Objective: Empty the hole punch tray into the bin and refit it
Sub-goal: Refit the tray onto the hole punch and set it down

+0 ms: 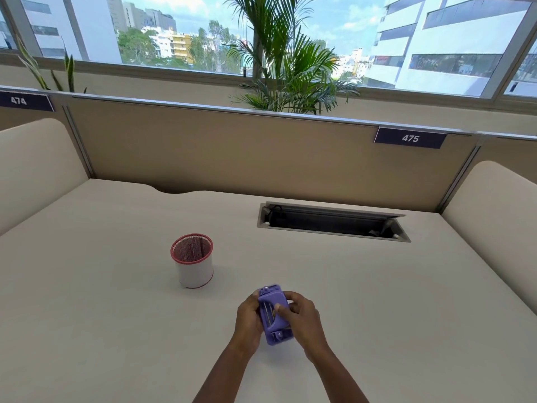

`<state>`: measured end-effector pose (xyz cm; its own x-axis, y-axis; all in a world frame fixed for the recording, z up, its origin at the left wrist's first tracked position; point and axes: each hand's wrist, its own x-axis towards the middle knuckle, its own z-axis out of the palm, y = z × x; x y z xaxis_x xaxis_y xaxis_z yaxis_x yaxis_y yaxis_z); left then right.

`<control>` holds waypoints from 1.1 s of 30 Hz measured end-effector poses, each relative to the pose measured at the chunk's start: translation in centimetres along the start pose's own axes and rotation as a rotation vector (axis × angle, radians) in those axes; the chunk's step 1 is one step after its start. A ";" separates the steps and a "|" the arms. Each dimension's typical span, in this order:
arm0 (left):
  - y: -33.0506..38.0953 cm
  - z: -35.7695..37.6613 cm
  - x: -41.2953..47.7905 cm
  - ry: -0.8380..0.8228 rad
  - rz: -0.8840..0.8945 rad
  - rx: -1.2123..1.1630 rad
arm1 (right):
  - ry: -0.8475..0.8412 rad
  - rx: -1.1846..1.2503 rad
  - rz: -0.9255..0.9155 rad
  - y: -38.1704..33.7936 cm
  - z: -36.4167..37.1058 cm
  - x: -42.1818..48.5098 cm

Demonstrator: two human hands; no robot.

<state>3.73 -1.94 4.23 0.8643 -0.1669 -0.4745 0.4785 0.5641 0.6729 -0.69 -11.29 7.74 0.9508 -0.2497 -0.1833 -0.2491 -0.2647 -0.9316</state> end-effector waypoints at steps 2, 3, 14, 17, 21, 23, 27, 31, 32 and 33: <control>-0.1 0.1 0.1 0.022 0.003 0.033 | 0.013 -0.002 0.003 0.0 0.0 0.1; -0.1 0.2 0.2 0.036 0.007 0.049 | 0.020 -0.001 -0.003 0.0 0.1 0.1; 0.7 0.4 1.3 0.151 0.053 -0.049 | -0.205 0.232 0.279 1.6 -1.5 -0.1; 0.5 0.4 1.3 0.165 0.042 -0.036 | -0.216 0.321 0.286 2.0 -1.6 0.1; 0.5 0.7 0.9 0.132 0.064 -0.028 | -0.131 0.338 0.281 2.5 -1.5 0.3; 0.7 0.9 0.3 0.067 0.078 -0.010 | -0.123 0.414 0.313 2.6 -1.5 0.4; 0.5 0.6 -0.8 -0.098 0.102 0.224 | -0.123 0.627 0.377 2.6 -1.9 0.7; 0.2 0.7 -1.4 -0.059 0.069 0.267 | -0.138 0.558 0.340 2.3 -2.5 0.7; 0.2 0.8 -1.5 -0.030 0.069 0.273 | -0.139 0.527 0.325 2.3 -2.6 0.6; 0.2 0.8 -1.5 -0.009 0.074 0.285 | -0.139 0.499 0.313 2.3 -2.7 0.6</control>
<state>2.70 -2.22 5.54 0.8991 -0.1414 -0.4142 0.4373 0.3254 0.8383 -1.17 -14.53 6.37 0.8698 -0.1119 -0.4805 -0.4366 0.2787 -0.8554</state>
